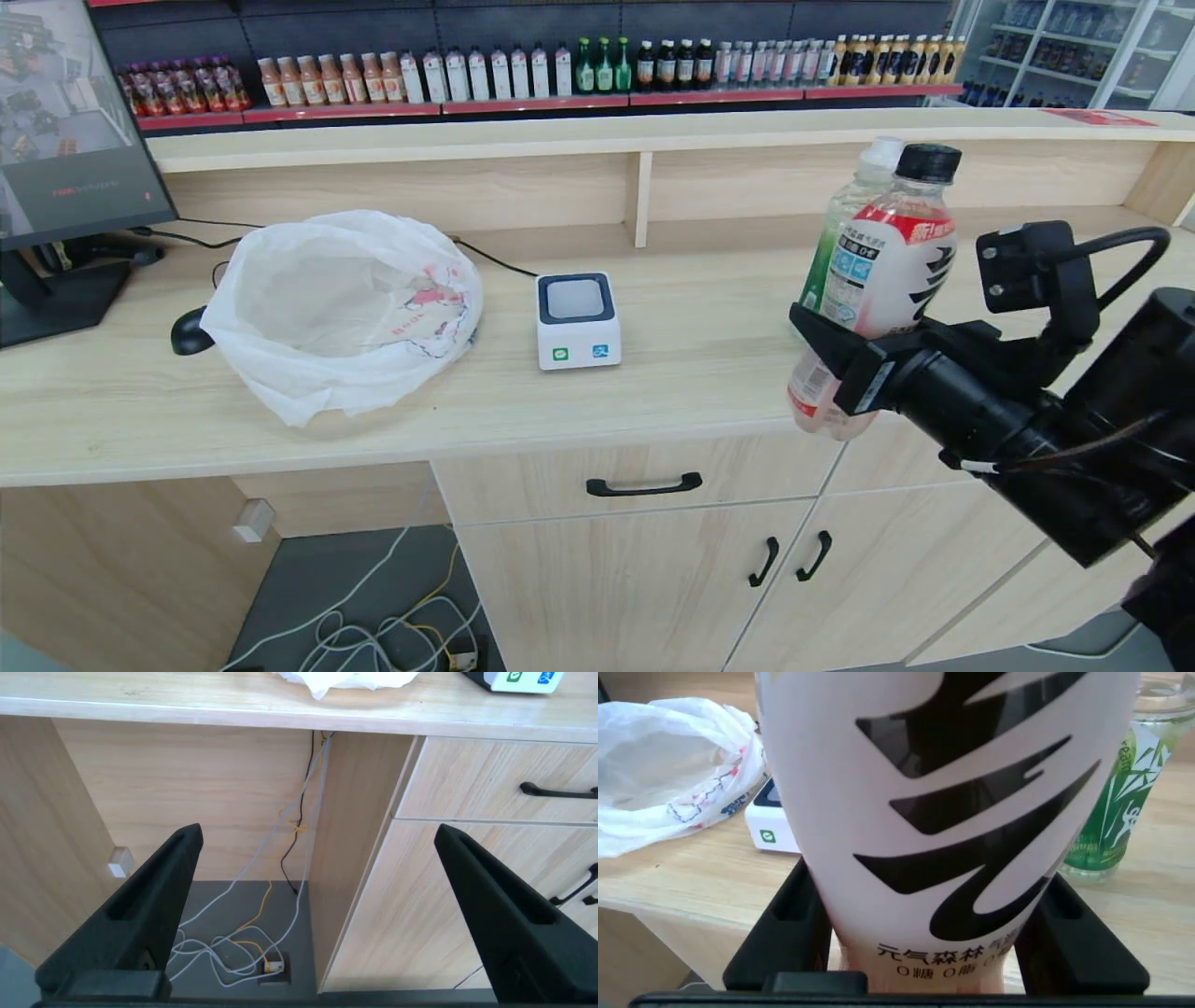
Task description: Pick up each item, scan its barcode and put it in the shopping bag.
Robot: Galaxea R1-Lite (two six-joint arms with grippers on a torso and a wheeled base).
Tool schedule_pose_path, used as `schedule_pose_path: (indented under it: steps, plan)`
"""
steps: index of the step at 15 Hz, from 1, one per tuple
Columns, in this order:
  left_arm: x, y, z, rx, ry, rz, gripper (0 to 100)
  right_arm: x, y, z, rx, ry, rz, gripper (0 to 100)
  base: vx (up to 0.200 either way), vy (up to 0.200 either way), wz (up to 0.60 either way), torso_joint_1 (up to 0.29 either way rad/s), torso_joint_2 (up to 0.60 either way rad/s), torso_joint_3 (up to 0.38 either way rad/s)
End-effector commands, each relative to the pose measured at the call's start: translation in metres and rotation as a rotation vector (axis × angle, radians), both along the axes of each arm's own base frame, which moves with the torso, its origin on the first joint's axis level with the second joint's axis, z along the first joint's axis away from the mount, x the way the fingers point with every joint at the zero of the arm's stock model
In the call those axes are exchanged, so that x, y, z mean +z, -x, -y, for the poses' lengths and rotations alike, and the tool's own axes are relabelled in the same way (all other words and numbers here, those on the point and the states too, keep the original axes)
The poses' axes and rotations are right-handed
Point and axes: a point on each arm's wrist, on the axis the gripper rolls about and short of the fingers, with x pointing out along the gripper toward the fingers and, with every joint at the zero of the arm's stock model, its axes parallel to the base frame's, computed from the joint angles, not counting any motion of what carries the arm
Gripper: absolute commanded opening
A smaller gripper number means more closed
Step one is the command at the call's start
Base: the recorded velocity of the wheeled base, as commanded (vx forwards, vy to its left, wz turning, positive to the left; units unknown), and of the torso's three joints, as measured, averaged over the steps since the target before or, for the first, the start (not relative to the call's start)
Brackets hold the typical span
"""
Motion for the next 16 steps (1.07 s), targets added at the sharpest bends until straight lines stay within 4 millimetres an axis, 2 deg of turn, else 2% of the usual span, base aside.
schedule_pose_path:
  steps: [1, 5, 9, 11, 13, 16]
  plan:
    - [0.000, 0.000, 0.000, 0.001, 0.001, 0.000, 100, -0.004, 0.013, -0.001, 0.023, 0.002, -0.003, 0, 0.000, 0.000, 0.00, 0.000, 0.00, 0.000]
    - [0.000, 0.000, 0.000, 0.001, 0.001, 0.000, 100, -0.007, 0.024, -0.010, 0.066, -0.013, 0.005, 0, 0.000, 0.000, 0.00, 0.000, 0.00, 0.000]
    - [0.000, 0.000, 0.000, 0.001, 0.001, 0.000, 100, -0.019, 0.042, -0.012, 0.120, -0.022, 0.012, 0, 0.000, 0.000, 0.00, 0.000, 0.00, 0.000]
    - [0.000, 0.000, 0.000, 0.001, 0.001, 0.000, 100, -0.021, 0.044, -0.012, 0.129, -0.023, 0.004, 0, 0.000, 0.000, 0.00, 0.000, 0.00, 0.000]
    - [0.000, 0.000, 0.000, -0.001, 0.001, 0.000, 100, -0.023, 0.055, -0.026, 0.231, -0.139, -0.063, 0, 0.000, 0.000, 0.00, 0.000, 0.00, 0.000]
    - [0.000, 0.000, 0.000, 0.001, 0.001, 0.000, 100, -0.026, 0.059, -0.027, 0.308, -0.145, -0.083, 0, 0.000, 0.000, 0.00, 0.000, 0.00, 0.000]
